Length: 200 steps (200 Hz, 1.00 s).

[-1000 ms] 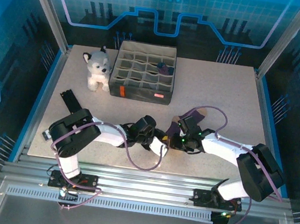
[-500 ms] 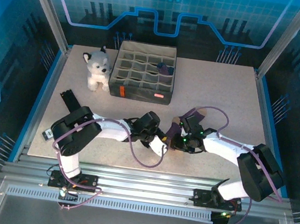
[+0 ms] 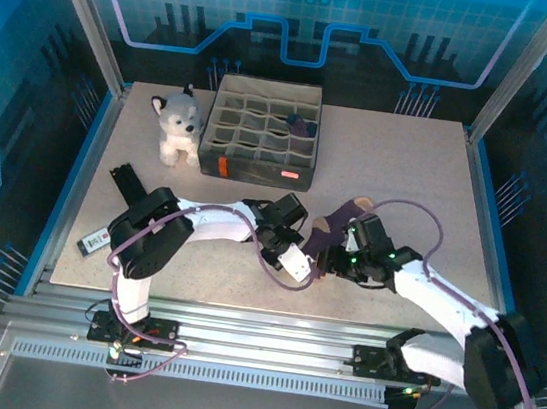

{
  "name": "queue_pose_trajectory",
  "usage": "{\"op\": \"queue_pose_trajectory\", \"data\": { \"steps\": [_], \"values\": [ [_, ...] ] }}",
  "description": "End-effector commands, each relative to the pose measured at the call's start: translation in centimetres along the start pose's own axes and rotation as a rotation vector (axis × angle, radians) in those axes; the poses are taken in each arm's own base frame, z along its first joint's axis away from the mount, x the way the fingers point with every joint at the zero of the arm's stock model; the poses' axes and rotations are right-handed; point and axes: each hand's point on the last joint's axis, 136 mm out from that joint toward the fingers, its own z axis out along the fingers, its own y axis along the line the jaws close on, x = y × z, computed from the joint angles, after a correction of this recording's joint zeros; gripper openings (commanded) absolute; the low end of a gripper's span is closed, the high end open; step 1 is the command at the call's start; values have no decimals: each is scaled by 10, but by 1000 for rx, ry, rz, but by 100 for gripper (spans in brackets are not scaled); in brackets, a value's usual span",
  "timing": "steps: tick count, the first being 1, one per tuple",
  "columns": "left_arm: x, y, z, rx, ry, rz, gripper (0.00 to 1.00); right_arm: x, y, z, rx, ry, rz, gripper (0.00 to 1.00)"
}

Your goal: Roll the socks

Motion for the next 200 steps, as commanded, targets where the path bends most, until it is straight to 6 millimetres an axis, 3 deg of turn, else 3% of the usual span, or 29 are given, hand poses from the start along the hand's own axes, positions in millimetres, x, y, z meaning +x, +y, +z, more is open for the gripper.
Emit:
{"op": "queue_pose_trajectory", "data": {
  "steps": [1, 53, 114, 146, 200],
  "values": [
    [-5, -50, -1, 253, -66, -140, 0, -2, 1, -14, -43, -67, -38, 54],
    [-20, -36, -25, 345, -199, -270, 0, -14, 32, -34, -171, -392, -383, 53],
    [-24, -30, -34, 424, -263, -357, 0, 18, 76, -21, -197, -575, -883, 56],
    [-23, -30, -35, 429, -278, -365, 0, 30, 75, -8, -183, -580, -994, 58],
    [-22, -27, -39, 422, -303, -381, 0, 38, 66, 1, -183, -566, -1021, 60]
  ]
}}
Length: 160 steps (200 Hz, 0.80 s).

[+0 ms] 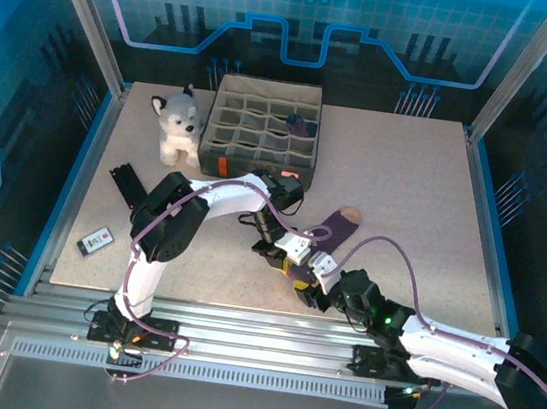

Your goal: Roll the socks

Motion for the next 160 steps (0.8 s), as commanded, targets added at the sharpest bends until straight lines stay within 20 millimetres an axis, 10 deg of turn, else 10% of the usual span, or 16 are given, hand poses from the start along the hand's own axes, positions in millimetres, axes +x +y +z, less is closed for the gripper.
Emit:
{"op": "queue_pose_trajectory", "data": {
  "steps": [1, 89, 160],
  "values": [
    [-9, -4, -4, 37, -71, -19, 0, -9, 1, 0, 7, -57, -43, 60],
    [-8, -1, -9, 25, -85, -27, 0, 12, 9, 18, -11, 53, -61, 57],
    [-4, 1, -9, -12, -94, -28, 0, 11, 9, 19, 12, 46, -53, 14]
  ]
}}
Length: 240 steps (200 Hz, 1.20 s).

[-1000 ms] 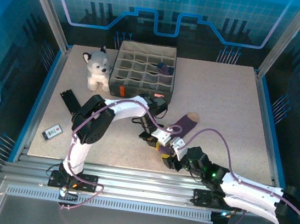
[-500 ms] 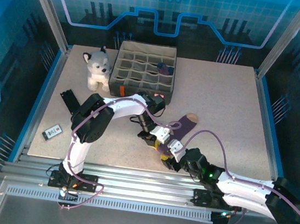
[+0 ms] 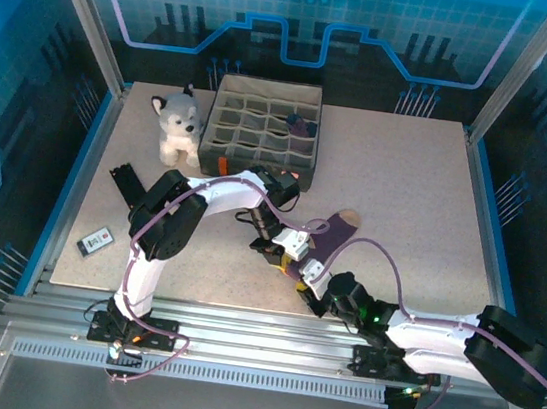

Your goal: Roll the socks

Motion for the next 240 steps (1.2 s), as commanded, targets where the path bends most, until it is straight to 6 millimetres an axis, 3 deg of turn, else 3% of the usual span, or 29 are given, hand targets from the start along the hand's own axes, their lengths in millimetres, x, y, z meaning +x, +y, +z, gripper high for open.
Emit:
{"op": "queue_pose_trajectory", "data": {
  "steps": [1, 32, 65, 106, 140, 181, 212, 240],
  "values": [
    [-8, -2, -3, -3, -65, -3, 0, -24, 0, -1, 9, -75, 16, 13],
    [-7, 2, -3, -34, -71, -10, 0, -23, -6, -5, 36, -55, 77, 0],
    [-6, 9, -9, -110, -109, -45, 3, -17, -19, -10, 86, 51, 266, 0],
    [-5, 16, -15, -128, -154, -113, 0, -14, -21, -13, 74, 80, 414, 0],
    [-5, 21, -16, -119, -150, -159, 0, -15, -15, -12, 35, 124, 436, 0],
    [-3, 26, -18, -170, -141, -161, 16, -1, -24, -13, 86, 222, 560, 0],
    [-6, 26, -29, -227, -157, -128, 20, 29, -33, -15, 142, 331, 711, 0],
    [-8, 24, -36, -258, -167, -104, 22, 31, -34, -14, 145, 391, 717, 0]
  ]
}}
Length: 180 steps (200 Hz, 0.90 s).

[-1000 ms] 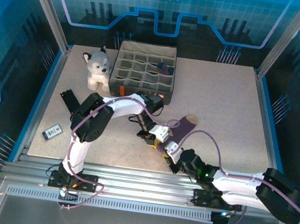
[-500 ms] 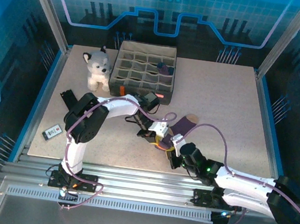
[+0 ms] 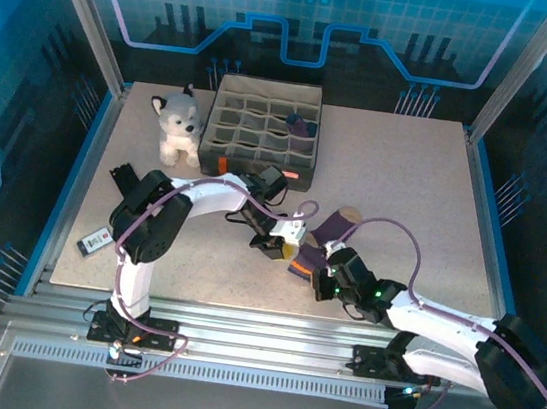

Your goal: Roll the socks

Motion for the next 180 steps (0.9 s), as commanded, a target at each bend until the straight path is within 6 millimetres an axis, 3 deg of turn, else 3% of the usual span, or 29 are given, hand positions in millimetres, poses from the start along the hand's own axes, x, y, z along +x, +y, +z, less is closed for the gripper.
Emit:
{"op": "queue_pose_trajectory", "data": {
  "steps": [1, 52, 91, 137, 180],
  "values": [
    [-13, 3, -16, -56, -41, 44, 22, 11, -6, 0, 40, 99, 55, 0],
    [-17, -3, -25, -183, -57, 188, 22, 13, 0, 10, 37, 201, 67, 0],
    [-6, -9, -3, -375, 57, 417, 27, 14, 0, 17, 29, 273, 107, 0],
    [-2, -5, 26, -484, 160, 588, 33, 17, -5, 19, 39, 340, 158, 0],
    [-10, 3, 29, -531, 163, 633, 36, 19, -5, 18, 30, 366, 166, 0]
  ]
}}
